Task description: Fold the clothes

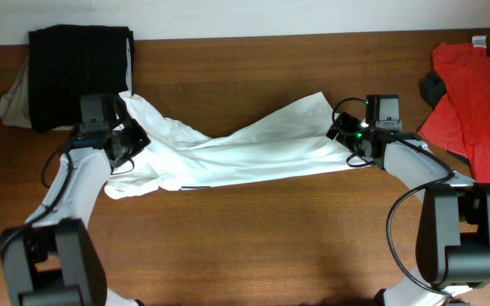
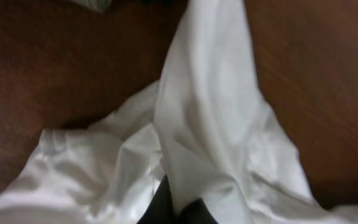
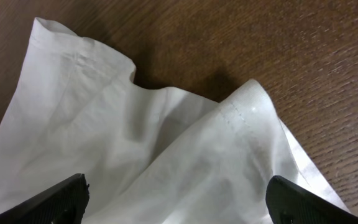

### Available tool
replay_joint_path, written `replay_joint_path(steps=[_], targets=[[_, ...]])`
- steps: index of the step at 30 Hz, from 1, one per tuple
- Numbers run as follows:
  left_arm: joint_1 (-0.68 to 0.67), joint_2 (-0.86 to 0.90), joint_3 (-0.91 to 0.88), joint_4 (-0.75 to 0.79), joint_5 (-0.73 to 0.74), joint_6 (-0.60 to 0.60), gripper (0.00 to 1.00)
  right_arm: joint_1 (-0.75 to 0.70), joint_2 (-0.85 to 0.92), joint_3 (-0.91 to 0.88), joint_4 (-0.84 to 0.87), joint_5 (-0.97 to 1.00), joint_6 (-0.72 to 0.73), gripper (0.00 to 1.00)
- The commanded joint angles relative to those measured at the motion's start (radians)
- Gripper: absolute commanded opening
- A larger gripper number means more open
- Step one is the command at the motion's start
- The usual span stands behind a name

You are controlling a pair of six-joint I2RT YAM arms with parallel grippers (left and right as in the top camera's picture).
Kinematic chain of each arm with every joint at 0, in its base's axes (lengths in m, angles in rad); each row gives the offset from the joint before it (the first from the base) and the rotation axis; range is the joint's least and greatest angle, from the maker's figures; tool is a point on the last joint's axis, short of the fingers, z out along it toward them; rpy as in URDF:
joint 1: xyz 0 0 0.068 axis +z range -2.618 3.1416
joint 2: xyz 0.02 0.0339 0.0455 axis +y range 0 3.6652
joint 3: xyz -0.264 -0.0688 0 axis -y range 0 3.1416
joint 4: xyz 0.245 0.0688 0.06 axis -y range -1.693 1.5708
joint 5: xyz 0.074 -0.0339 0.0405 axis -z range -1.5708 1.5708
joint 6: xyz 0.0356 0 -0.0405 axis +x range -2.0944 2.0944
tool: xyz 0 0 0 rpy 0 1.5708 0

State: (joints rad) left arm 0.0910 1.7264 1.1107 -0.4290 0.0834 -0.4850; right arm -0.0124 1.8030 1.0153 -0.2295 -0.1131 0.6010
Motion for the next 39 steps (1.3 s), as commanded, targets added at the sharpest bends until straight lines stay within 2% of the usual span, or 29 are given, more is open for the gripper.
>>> replay_joint_path(steps=[1, 2, 3, 5, 6, 7, 8, 10, 12, 13, 14, 15, 16, 18, 19, 28, 34, 39], targets=[[0.002, 0.075, 0.003, 0.044, -0.065, 0.001, 0.38, -0.001, 0.005, 0.002, 0.002, 0.020, -0.002, 0.94], [0.002, 0.086, 0.003, 0.045, -0.071, 0.001, 0.53, -0.001, 0.005, 0.002, 0.002, 0.020, -0.002, 0.94], [0.002, 0.090, 0.003, 0.035, -0.072, 0.002, 0.63, -0.001, 0.005, 0.002, 0.001, 0.020, -0.002, 0.94], [0.009, 0.080, 0.008, -0.015, -0.072, 0.005, 0.74, -0.001, 0.005, 0.002, 0.000, 0.020, -0.002, 0.95], [0.014, 0.069, 0.017, -0.065, -0.072, 0.005, 0.86, -0.001, 0.005, 0.002, 0.000, 0.020, -0.003, 0.94], [0.019, 0.057, 0.028, -0.117, -0.072, 0.005, 0.87, -0.001, 0.005, 0.002, -0.002, 0.020, -0.003, 0.95], [0.027, 0.037, 0.046, -0.197, -0.072, 0.004, 0.93, -0.001, 0.005, 0.002, -0.002, 0.019, -0.017, 0.95], [0.037, -0.012, 0.068, -0.340, -0.072, 0.005, 0.92, -0.001, -0.013, 0.002, -0.003, 0.019, -0.048, 0.93], [0.035, -0.030, 0.068, -0.409, -0.072, 0.005, 0.84, -0.001, -0.043, 0.002, -0.003, 0.011, -0.048, 0.88], [0.033, -0.030, 0.068, -0.431, -0.072, 0.005, 0.72, 0.000, -0.055, 0.002, -0.003, 0.004, -0.048, 0.82], [0.032, -0.026, 0.065, -0.452, -0.072, 0.004, 0.59, 0.000, -0.066, 0.002, -0.006, -0.012, -0.048, 0.63], [0.032, -0.024, 0.058, -0.472, -0.070, 0.004, 0.43, 0.000, -0.069, 0.002, -0.010, -0.031, -0.048, 0.39], [0.032, -0.022, 0.044, -0.473, -0.069, 0.004, 0.29, 0.000, -0.068, 0.002, -0.014, -0.050, -0.047, 0.24], [0.032, -0.011, 0.008, -0.439, -0.067, 0.004, 0.08, 0.000, -0.055, 0.002, -0.018, -0.053, -0.047, 0.09], [0.032, -0.004, -0.005, -0.417, -0.060, 0.004, 0.03, 0.000, -0.052, 0.002, -0.018, -0.053, -0.047, 0.07], [0.032, 0.125, -0.039, -0.281, -0.008, 0.004, 0.01, 0.017, -0.019, 0.002, -0.038, -0.051, -0.047, 0.04], [0.042, 0.134, -0.039, -0.332, -0.037, 0.000, 0.01, 0.019, 0.055, 0.002, -0.019, -0.006, -0.046, 0.05], [0.116, 0.134, -0.039, -0.419, -0.096, -0.061, 0.01, 0.017, 0.075, 0.002, -0.016, 0.031, -0.039, 0.05]])
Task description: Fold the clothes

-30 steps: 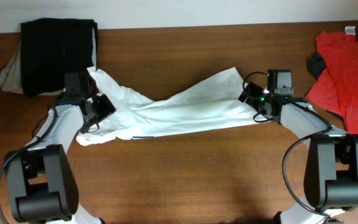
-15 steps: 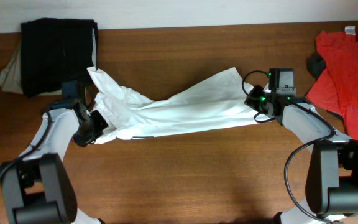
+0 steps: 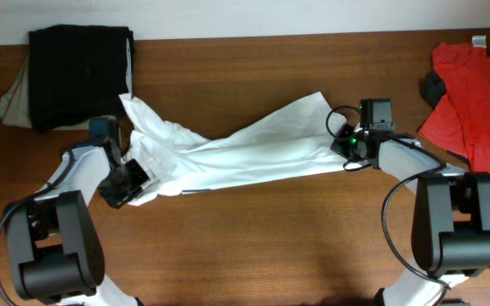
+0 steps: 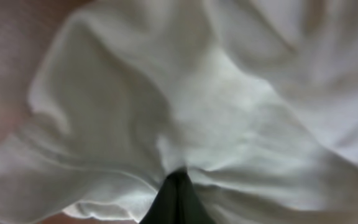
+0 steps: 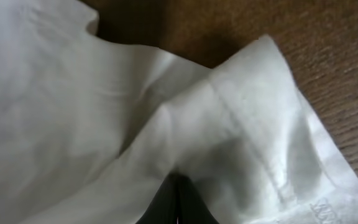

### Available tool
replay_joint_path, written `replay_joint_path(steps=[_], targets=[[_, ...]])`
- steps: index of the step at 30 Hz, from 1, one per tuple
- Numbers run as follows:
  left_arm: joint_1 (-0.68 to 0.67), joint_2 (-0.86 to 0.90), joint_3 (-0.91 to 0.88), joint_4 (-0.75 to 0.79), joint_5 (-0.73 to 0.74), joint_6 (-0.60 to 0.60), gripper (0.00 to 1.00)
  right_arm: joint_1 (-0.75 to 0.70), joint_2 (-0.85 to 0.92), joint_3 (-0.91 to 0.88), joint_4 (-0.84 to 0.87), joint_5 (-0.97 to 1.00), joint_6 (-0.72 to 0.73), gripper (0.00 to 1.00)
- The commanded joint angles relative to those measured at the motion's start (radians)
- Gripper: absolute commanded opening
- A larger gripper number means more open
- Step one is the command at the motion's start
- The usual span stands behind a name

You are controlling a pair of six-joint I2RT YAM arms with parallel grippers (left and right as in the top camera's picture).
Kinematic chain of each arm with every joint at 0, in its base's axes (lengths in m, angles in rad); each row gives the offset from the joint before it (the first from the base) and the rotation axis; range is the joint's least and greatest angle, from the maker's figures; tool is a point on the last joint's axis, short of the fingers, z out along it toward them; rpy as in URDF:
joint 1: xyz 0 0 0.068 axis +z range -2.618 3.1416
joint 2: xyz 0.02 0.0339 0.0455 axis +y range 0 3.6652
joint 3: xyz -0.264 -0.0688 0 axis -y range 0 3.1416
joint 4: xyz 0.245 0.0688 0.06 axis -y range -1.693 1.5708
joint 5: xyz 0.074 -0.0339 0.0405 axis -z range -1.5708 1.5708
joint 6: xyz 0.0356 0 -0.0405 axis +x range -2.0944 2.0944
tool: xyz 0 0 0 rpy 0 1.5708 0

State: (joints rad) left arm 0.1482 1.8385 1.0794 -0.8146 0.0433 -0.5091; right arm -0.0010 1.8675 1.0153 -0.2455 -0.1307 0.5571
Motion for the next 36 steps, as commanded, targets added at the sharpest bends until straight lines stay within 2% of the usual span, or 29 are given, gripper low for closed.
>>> replay_joint_path(steps=[1, 7, 12, 19, 22, 24, 26, 28, 29, 31, 32, 34, 35, 36], targets=[[0.079, 0.021, -0.008, -0.043, -0.055, -0.037, 0.01, 0.005, 0.010, 0.002, -0.008, 0.070, 0.029, 0.05], [0.184, 0.021, -0.007, -0.094, -0.055, -0.060, 0.01, 0.003, 0.008, 0.005, -0.049, 0.125, 0.065, 0.04], [0.221, 0.021, -0.007, -0.095, -0.055, -0.060, 0.01, -0.060, -0.034, 0.013, -0.170, 0.125, 0.171, 0.04], [0.222, 0.021, 0.006, -0.084, -0.056, -0.058, 0.01, -0.171, -0.126, 0.013, -0.433, 0.206, 0.276, 0.04], [0.222, 0.021, 0.050, -0.088, -0.059, -0.050, 0.01, -0.178, -0.190, 0.013, -0.561, 0.295, 0.372, 0.04], [0.222, 0.021, 0.082, -0.097, -0.058, -0.050, 0.01, -0.175, -0.260, 0.013, -0.613, 0.303, 0.380, 0.04], [0.222, 0.021, 0.101, -0.106, -0.058, -0.050, 0.01, -0.164, -0.338, 0.013, -0.614, 0.288, 0.332, 0.04], [0.222, 0.021, 0.105, -0.106, -0.058, -0.051, 0.01, -0.136, -0.413, 0.013, -0.536, 0.192, 0.137, 0.04], [0.221, 0.021, 0.105, -0.107, -0.058, -0.051, 0.01, -0.117, -0.435, 0.013, -0.480, 0.113, 0.035, 0.07], [0.221, 0.021, 0.105, -0.107, -0.058, -0.051, 0.02, -0.084, -0.435, 0.013, -0.395, 0.011, -0.060, 0.14], [0.221, 0.021, 0.105, -0.108, -0.054, -0.051, 0.05, -0.064, -0.421, 0.013, -0.361, -0.013, -0.092, 0.18], [0.221, 0.021, 0.104, -0.116, -0.037, -0.051, 0.29, -0.027, -0.381, 0.013, -0.325, -0.020, -0.105, 0.29], [0.221, 0.021, 0.104, -0.119, -0.027, -0.051, 0.59, -0.012, -0.358, 0.013, -0.315, -0.020, -0.105, 0.30], [0.221, 0.021, 0.104, -0.122, -0.020, -0.051, 0.70, 0.010, -0.309, 0.013, -0.301, -0.020, -0.105, 0.27]])
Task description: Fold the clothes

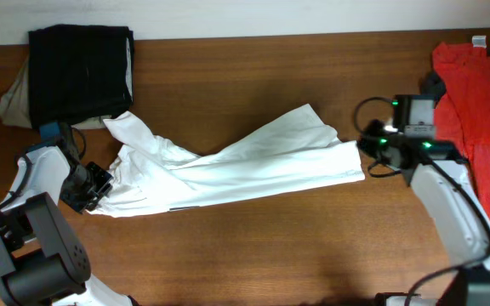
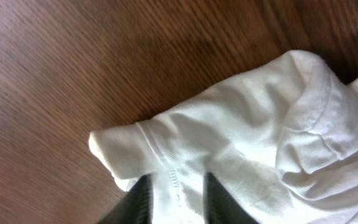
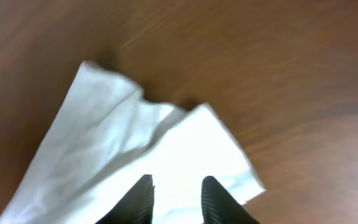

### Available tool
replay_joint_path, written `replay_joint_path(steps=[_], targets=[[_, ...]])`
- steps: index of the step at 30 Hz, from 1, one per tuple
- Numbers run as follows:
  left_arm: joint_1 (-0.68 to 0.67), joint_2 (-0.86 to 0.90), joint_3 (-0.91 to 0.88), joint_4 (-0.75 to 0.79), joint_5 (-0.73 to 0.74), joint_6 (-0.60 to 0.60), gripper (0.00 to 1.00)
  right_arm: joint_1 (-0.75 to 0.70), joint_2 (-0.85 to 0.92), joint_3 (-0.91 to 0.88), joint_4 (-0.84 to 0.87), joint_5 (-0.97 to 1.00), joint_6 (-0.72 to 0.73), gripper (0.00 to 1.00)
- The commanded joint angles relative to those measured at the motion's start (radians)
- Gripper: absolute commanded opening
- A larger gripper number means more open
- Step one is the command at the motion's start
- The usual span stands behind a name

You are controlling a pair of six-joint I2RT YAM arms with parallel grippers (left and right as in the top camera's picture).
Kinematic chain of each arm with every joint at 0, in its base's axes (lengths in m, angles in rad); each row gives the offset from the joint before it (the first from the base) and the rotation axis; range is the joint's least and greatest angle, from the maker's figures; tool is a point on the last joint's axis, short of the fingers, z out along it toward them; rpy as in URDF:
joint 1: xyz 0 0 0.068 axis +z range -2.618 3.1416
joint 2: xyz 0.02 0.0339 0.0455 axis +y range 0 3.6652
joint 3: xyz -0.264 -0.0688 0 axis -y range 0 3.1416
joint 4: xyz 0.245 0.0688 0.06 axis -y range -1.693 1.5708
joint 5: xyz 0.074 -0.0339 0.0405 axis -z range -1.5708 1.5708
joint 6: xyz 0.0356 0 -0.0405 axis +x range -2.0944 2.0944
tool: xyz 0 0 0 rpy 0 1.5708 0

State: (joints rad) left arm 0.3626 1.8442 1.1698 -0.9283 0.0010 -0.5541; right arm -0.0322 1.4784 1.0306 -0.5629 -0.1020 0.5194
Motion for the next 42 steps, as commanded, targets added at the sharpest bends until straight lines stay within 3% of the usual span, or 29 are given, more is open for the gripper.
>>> replay_joint_path(steps=[1, 2, 3, 8, 14, 21, 26, 32, 39, 42], targets=[[0.006, 0.015, 0.014, -0.009, 0.023, -0.006, 0.77, 0.049, 0.105, -0.002, 0.023, -0.049, -0.067, 0.22], [0.006, 0.015, 0.014, -0.009, 0.023, -0.006, 0.87, 0.060, 0.148, -0.002, 0.035, -0.050, -0.067, 0.14], [0.006, 0.015, 0.014, -0.009, 0.023, -0.006, 0.99, 0.061, 0.180, -0.002, 0.045, -0.062, -0.067, 0.13], [0.006, 0.015, 0.014, -0.008, 0.022, -0.006, 0.99, 0.057, 0.315, -0.002, 0.086, -0.104, -0.040, 0.04], [0.006, 0.015, 0.014, -0.008, 0.022, -0.006, 0.99, 0.056, 0.360, -0.002, 0.086, -0.079, 0.000, 0.04], [0.006, 0.015, 0.014, -0.009, 0.060, -0.005, 0.99, 0.055, 0.360, -0.002, -0.011, 0.016, 0.106, 0.04], [0.006, 0.014, 0.014, -0.016, 0.093, -0.001, 0.99, 0.005, 0.360, -0.002, -0.181, 0.119, 0.250, 0.04], [0.006, -0.007, 0.014, 0.004, 0.129, 0.057, 0.99, -0.053, 0.357, -0.010, -0.296, 0.124, 0.266, 0.04], [-0.014, -0.174, 0.055, 0.022, 0.257, 0.130, 0.99, -0.053, 0.220, -0.092, -0.381, 0.169, 0.361, 0.04], [-0.095, -0.207, 0.138, 0.022, 0.311, 0.148, 0.99, -0.053, 0.085, -0.089, -0.387, 0.179, 0.281, 0.04]])
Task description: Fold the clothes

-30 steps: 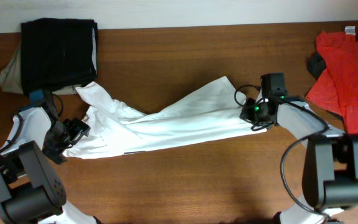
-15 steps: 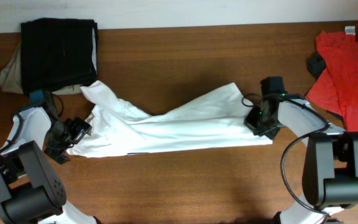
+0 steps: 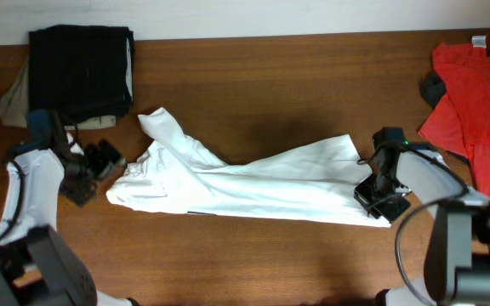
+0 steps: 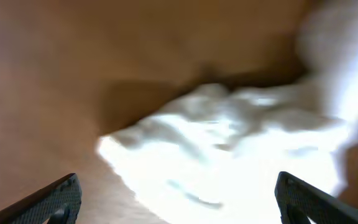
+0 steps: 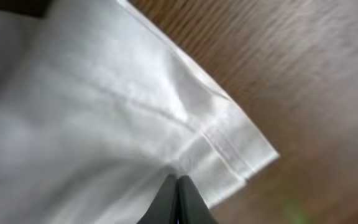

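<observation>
A white garment lies crumpled in a long band across the table's middle. At its left end my left gripper hovers open; in the left wrist view, which is blurred, its fingers stand wide apart over the garment, holding nothing. My right gripper is at the garment's lower right corner. In the right wrist view it is shut on the stitched hem of the garment.
A folded black garment lies at the back left corner on a beige piece. A red garment is heaped at the right edge. Bare brown table runs along the front.
My right gripper, then part open by the garment's right end, is now shut on its lower right hem, nearer the front. My left gripper has opened wide. The garment lies further right.
First my left gripper was shut on the garment's left part and the right stood open over its right end. Then both were shut on the cloth. Later both had let go, the garment further left. Now only the right holds it.
</observation>
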### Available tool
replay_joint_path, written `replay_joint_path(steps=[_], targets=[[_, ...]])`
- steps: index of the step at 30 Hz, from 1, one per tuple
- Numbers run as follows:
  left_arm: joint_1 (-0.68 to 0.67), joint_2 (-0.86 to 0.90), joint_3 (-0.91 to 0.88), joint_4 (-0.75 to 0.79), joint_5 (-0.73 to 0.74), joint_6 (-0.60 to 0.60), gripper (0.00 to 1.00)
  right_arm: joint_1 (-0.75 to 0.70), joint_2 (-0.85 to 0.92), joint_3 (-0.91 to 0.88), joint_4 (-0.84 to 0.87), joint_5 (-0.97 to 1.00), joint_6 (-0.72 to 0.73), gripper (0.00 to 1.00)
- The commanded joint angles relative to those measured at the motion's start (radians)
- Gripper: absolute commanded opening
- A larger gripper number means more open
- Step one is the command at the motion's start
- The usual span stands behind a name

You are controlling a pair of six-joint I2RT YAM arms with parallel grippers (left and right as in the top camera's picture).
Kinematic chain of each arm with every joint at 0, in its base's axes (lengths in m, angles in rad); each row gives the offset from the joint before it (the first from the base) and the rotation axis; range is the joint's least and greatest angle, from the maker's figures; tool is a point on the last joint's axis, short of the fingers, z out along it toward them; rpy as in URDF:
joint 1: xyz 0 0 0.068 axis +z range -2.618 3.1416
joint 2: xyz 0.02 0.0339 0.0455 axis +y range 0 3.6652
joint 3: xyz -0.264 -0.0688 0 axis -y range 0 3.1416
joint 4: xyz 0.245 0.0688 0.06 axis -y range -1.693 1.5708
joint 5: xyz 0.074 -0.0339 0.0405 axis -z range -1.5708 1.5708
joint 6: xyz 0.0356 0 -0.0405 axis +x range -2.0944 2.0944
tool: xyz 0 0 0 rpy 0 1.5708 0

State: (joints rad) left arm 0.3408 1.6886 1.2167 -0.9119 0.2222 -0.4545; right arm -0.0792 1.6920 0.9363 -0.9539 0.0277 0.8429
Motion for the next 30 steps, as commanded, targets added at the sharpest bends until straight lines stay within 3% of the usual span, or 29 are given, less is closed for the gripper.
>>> replay_joint_path(steps=[1, 2, 3, 4, 9, 13, 18, 30], targets=[[-0.099, -0.051, 0.116, 0.010, 0.096, 0.049, 0.99, -0.006, -0.167, 0.010, 0.004, 0.048, -0.090, 0.10], [-0.127, -0.048, 0.138, 0.021, 0.096, 0.049, 0.99, -0.006, -0.195, 0.014, 0.004, 0.048, -0.130, 0.33], [-0.161, -0.048, 0.165, 0.044, 0.095, 0.049, 0.99, -0.006, -0.224, 0.018, 0.003, 0.047, -0.177, 0.78], [-0.185, -0.047, 0.185, 0.068, 0.087, 0.049, 0.99, -0.006, -0.244, 0.019, 0.003, 0.041, -0.207, 0.99], [-0.237, -0.007, 0.283, 0.146, -0.077, 0.054, 0.99, -0.006, -0.272, 0.020, -0.014, -0.024, -0.246, 0.99], [-0.185, 0.074, 0.343, 0.175, -0.082, 0.185, 0.99, -0.006, -0.271, 0.020, -0.019, -0.024, -0.264, 0.99], [-0.124, 0.220, 0.381, 0.213, 0.205, 0.363, 0.99, -0.006, -0.271, 0.020, -0.015, -0.043, -0.263, 0.99], [-0.129, 0.444, 0.381, 0.223, 0.234, 0.472, 0.98, -0.006, -0.271, 0.020, -0.007, -0.042, -0.264, 0.99]])
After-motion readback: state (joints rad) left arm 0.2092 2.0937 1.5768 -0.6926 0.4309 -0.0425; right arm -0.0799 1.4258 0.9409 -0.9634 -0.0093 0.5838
